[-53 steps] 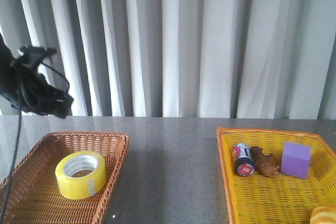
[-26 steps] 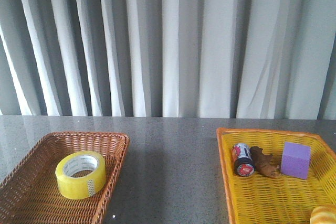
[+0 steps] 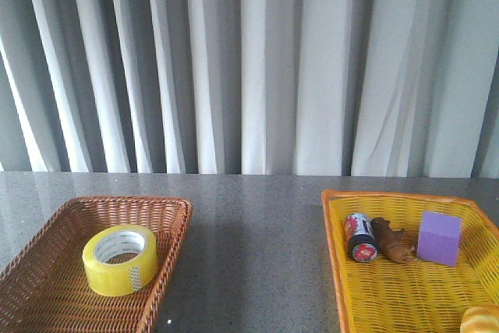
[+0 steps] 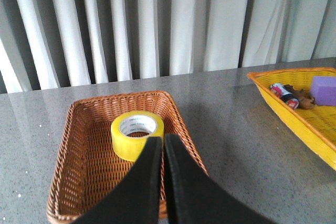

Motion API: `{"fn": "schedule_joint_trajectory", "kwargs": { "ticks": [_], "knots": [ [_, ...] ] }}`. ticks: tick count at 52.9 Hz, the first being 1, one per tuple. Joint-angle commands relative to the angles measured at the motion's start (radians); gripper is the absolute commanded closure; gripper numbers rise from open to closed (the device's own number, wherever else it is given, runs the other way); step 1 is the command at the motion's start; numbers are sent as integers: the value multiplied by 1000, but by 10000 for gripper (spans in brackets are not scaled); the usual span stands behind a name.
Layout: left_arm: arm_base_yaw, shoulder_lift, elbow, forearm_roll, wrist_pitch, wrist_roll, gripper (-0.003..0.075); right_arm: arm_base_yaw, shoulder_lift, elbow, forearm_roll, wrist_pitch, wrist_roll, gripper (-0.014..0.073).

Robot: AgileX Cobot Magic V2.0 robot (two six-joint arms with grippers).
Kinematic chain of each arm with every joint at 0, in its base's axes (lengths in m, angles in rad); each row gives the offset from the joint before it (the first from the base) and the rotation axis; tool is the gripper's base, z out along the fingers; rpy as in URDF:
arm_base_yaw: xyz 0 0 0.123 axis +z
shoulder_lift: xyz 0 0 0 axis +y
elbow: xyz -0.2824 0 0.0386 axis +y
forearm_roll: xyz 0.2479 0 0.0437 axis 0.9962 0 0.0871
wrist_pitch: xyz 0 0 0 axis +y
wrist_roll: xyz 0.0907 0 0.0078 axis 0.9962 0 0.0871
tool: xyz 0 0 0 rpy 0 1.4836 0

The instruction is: Transfer tape with both arms

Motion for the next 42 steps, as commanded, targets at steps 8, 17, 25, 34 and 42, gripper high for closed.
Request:
{"fn": "schedule_joint_trajectory", "kwargs": {
  "ticks": [8, 17, 25, 34, 42],
  "knots": [
    [-5, -339, 176, 17, -170, -12, 727, -4, 10, -26, -12, -68, 0, 599],
    [-5, -247, 241, 116, -230, -4, 727, -4, 12, -26, -12, -52, 0, 599],
    [-5, -216, 396, 161, -373, -4, 727, -4, 12, -26, -11, -52, 0, 599],
    [-5, -262, 629, 160, -562, -6, 727, -4, 12, -26, -11, -52, 0, 599],
    [1, -330, 816, 141, -704, -15, 727, -4, 12, -26, -16, -52, 0, 599]
  ]
}}
